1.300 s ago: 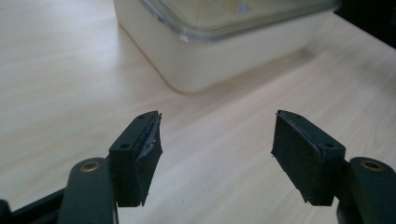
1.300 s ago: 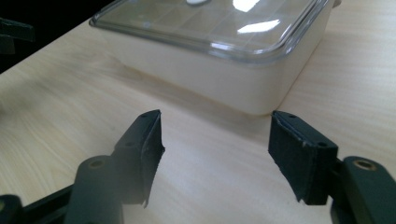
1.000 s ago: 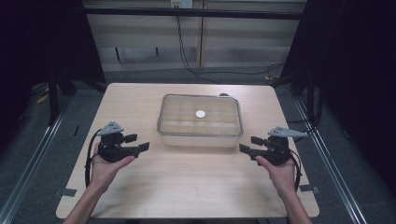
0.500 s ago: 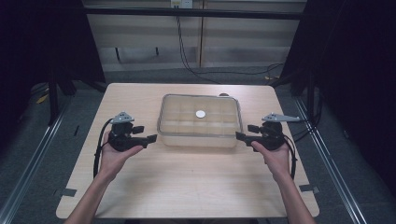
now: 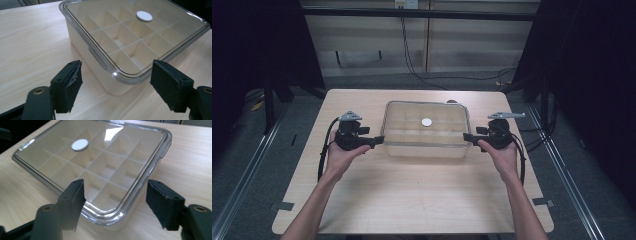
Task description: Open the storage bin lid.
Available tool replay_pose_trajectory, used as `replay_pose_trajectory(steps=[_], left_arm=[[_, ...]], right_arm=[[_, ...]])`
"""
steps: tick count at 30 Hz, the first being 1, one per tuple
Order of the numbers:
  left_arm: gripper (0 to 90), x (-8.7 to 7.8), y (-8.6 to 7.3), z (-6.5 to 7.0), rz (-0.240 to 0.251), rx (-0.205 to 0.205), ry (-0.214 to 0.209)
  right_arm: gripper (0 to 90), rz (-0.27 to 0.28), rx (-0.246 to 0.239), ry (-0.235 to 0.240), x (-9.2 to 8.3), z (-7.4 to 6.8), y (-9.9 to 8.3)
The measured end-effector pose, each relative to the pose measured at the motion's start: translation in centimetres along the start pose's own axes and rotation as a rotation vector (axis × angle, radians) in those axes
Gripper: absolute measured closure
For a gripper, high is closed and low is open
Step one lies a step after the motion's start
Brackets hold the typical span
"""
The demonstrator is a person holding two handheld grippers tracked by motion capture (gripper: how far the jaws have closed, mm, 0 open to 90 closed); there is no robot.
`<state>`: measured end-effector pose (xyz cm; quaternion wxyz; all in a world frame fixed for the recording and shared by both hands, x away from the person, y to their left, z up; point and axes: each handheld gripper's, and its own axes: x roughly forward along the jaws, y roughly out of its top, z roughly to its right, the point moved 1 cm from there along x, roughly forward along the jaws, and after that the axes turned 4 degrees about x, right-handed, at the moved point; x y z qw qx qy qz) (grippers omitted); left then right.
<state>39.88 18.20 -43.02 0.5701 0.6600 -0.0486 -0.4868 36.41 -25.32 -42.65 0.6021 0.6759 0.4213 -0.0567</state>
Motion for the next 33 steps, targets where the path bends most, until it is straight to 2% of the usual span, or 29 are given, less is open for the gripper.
replay_pose_trajectory(steps=[3,5,8,9,10,13,15,18,22,23,25,29,33], left_arm=[[24.9,0.5,-0.1,-0.1,-0.025,0.007,0.001],[22.2,1.3,-0.2,-0.4,-0.042,-0.018,-0.004],[21.0,1.8,-0.2,-0.5,-0.060,-0.007,0.002],[21.0,1.9,-0.2,-0.6,-0.066,-0.010,-0.008],[19.5,2.3,0.0,-0.7,-0.062,-0.023,-0.018],[20.2,2.6,0.2,-0.7,-0.062,-0.015,-0.015],[20.2,3.0,0.5,-0.6,-0.063,-0.031,-0.032],[20.2,3.7,0.9,-0.4,-0.068,-0.030,-0.036],[23.4,4.2,1.4,-0.2,-0.072,-0.011,-0.038],[26.0,4.4,1.5,-0.1,-0.085,0.007,-0.025],[24.8,4.6,1.8,0.0,-0.095,0.027,-0.024],[22.8,5.2,1.9,-0.3,-0.095,-0.002,-0.038],[21.4,5.6,2.0,-0.7,-0.091,-0.039,-0.057]], right_arm=[[26.5,-0.018,0.013,-0.003,0.6,0.2,0.0],[23.9,-0.038,0.026,0.005,1.5,0.4,0.0],[23.2,-0.055,0.018,0.005,2.2,0.4,0.0],[23.2,-0.055,0.018,0.005,2.2,0.4,0.0],[23.2,-0.068,0.013,0.004,2.5,0.3,-0.1],[23.2,-0.069,0.017,0.005,2.8,0.4,0.0],[22.9,-0.066,0.025,0.010,2.9,0.5,0.2],[22.7,-0.063,0.026,0.011,3.0,0.6,0.6],[21.4,-0.071,0.036,0.019,3.4,0.8,0.8],[21.4,-0.072,0.037,0.020,3.5,0.7,0.9],[21.5,-0.075,0.030,0.008,3.6,0.7,1.0],[22.4,-0.078,0.035,0.001,3.8,0.8,1.4],[19.5,-0.093,0.055,-0.001,4.4,1.1,1.5]])
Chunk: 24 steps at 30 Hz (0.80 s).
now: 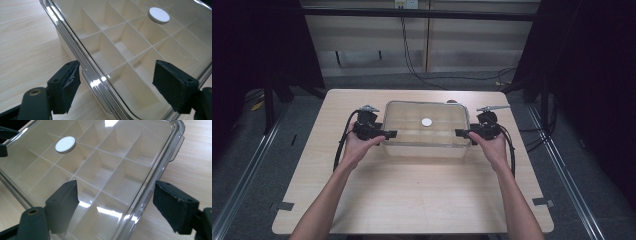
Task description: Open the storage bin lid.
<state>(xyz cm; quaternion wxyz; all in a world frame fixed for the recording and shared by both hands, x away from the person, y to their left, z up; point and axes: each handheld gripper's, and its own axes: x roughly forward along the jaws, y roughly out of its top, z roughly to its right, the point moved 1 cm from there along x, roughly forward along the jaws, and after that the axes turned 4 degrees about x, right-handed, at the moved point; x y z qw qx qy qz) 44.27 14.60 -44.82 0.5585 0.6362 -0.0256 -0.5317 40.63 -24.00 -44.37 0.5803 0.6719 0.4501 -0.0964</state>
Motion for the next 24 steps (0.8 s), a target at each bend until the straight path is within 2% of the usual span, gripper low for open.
replay_pose_trajectory(steps=[2,4,7,10,13,14,17,20,22,24], left_arm=[[21.1,0.1,0.0,-0.2,0.001,-0.009,-0.010],[20.1,0.3,0.1,-0.4,-0.007,-0.017,-0.027],[18.2,0.5,0.4,-0.4,-0.027,-0.002,-0.021],[17.5,0.6,0.7,-0.5,-0.032,0.007,-0.012],[17.4,0.7,0.7,-0.5,-0.032,-0.011,-0.019],[17.5,0.7,0.7,-0.5,-0.034,-0.017,-0.022],[17.5,0.8,0.7,-0.6,-0.052,-0.026,-0.046],[15.1,1.0,1.1,-0.5,-0.063,-0.026,-0.029],[14.6,1.1,1.3,-0.4,-0.075,-0.003,-0.016],[12.4,1.2,1.4,-0.3,-0.075,0.001,-0.012]], right_arm=[[18.5,-0.014,0.004,-0.008,0.4,0.1,0.0],[18.5,-0.005,-0.002,-0.015,0.5,0.2,0.0],[17.3,0.014,0.010,0.008,0.5,0.3,0.2],[17.2,-0.006,0.008,0.005,0.6,0.4,0.3],[17.6,-0.032,0.014,0.004,1.0,0.6,0.1],[16.4,-0.037,0.030,0.029,1.2,0.6,0.0],[13.9,-0.029,0.036,0.035,1.6,0.6,0.0],[13.5,-0.028,0.041,0.023,1.8,0.5,0.1],[13.1,-0.026,0.049,0.017,1.9,0.5,0.1],[12.7,-0.023,0.055,0.015,2.0,0.5,0.1]])
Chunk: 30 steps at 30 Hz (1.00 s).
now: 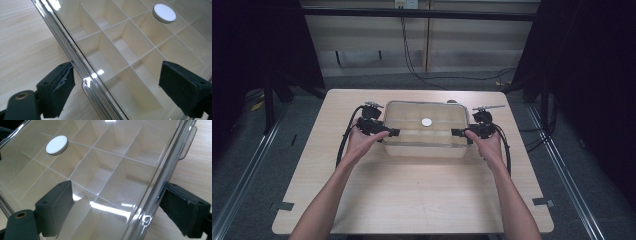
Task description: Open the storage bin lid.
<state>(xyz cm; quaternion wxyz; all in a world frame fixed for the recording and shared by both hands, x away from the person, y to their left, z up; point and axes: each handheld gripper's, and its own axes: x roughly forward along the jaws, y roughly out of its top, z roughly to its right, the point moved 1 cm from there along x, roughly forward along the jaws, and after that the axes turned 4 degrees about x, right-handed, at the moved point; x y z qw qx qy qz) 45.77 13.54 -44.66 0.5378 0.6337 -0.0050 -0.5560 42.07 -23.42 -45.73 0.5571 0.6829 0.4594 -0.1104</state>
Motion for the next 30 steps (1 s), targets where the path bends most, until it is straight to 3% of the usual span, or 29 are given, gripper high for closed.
replay_pose_trajectory(steps=[5,11,18,22,30], left_arm=[[11.5,0.2,0.0,-0.1,-0.005,-0.011,-0.027],[12.2,0.2,-0.2,-0.1,0.001,-0.027,-0.043],[12.7,0.1,-0.2,0.1,0.016,-0.020,-0.027],[13.6,0.0,-0.4,0.2,0.039,-0.020,-0.021],[19.7,-0.5,-0.4,0.3,0.074,0.000,-0.019]], right_arm=[[12.4,0.002,0.012,0.008,0.1,0.1,-0.1],[12.4,0.023,-0.009,-0.018,0.0,-0.3,-0.1],[13.5,0.068,0.003,-0.018,0.1,-0.2,-0.5],[16.8,0.094,-0.022,-0.058,-0.4,-0.4,-0.4],[22.4,0.152,-0.009,-0.021,-1.3,-0.4,-0.2]])
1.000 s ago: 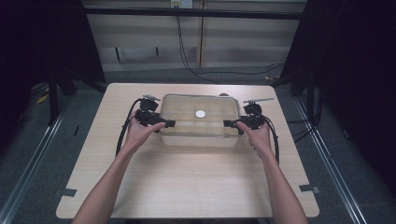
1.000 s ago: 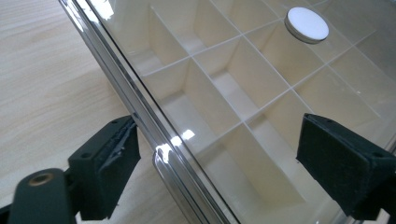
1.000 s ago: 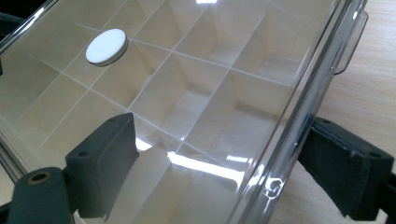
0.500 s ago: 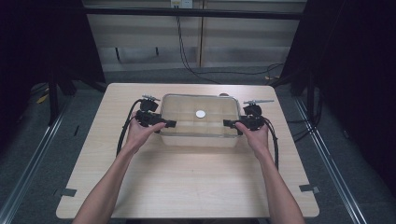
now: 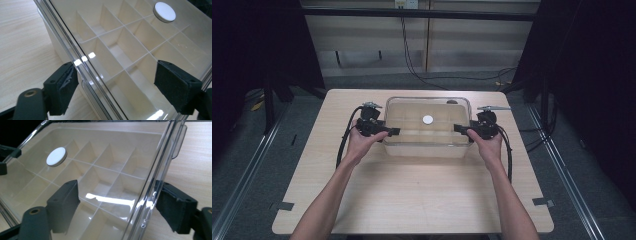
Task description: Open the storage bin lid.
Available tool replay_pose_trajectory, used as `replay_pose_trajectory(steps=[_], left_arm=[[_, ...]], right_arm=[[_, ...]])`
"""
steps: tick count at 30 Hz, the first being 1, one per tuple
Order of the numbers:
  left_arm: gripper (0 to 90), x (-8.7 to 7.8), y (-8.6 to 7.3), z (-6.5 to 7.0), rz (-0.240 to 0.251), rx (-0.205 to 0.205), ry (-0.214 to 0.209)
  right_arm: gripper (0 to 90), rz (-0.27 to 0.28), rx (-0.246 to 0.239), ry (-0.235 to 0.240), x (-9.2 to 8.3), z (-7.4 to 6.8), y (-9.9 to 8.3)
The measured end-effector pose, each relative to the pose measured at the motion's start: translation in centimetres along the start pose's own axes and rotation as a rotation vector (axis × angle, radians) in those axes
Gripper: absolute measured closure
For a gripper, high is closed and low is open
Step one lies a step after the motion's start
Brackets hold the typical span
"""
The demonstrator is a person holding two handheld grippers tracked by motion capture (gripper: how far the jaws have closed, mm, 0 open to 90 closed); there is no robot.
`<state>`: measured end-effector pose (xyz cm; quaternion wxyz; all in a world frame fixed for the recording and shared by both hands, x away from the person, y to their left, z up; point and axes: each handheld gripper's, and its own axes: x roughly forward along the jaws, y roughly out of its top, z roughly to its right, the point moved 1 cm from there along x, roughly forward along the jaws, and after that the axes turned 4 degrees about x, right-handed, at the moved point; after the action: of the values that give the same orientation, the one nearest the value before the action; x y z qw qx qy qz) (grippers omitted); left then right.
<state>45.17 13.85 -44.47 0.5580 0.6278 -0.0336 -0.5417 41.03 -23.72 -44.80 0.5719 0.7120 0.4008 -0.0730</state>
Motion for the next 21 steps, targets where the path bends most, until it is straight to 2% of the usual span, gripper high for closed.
replay_pose_trajectory(steps=[3,5,7,11,15,18,21], left_arm=[[20.8,-0.2,-0.3,0.0,0.015,0.002,-0.011],[21.5,-0.4,-0.4,0.0,0.031,0.003,-0.017],[22.7,-0.5,-0.5,0.0,0.040,0.003,-0.020],[30.7,-1.1,-0.7,0.1,0.075,0.008,-0.017],[35.9,-1.5,-0.7,0.2,0.082,0.025,-0.013],[41.4,-2.0,-0.6,0.2,0.098,0.023,-0.004],[44.8,-2.4,-0.7,0.2,0.105,0.029,-0.003]], right_arm=[[28.4,0.010,0.002,0.002,-0.3,0.0,0.1],[32.0,0.026,0.021,0.037,-0.7,0.1,0.1],[34.9,0.040,0.026,0.046,-0.9,0.1,0.2],[39.4,0.043,0.024,0.044,-1.3,0.0,0.3],[45.3,0.052,0.020,0.050,-1.7,0.0,0.3],[45.4,0.054,0.016,0.042,-1.8,-0.3,0.3],[48.5,0.068,0.024,0.057,-2.0,-0.3,0.4]])
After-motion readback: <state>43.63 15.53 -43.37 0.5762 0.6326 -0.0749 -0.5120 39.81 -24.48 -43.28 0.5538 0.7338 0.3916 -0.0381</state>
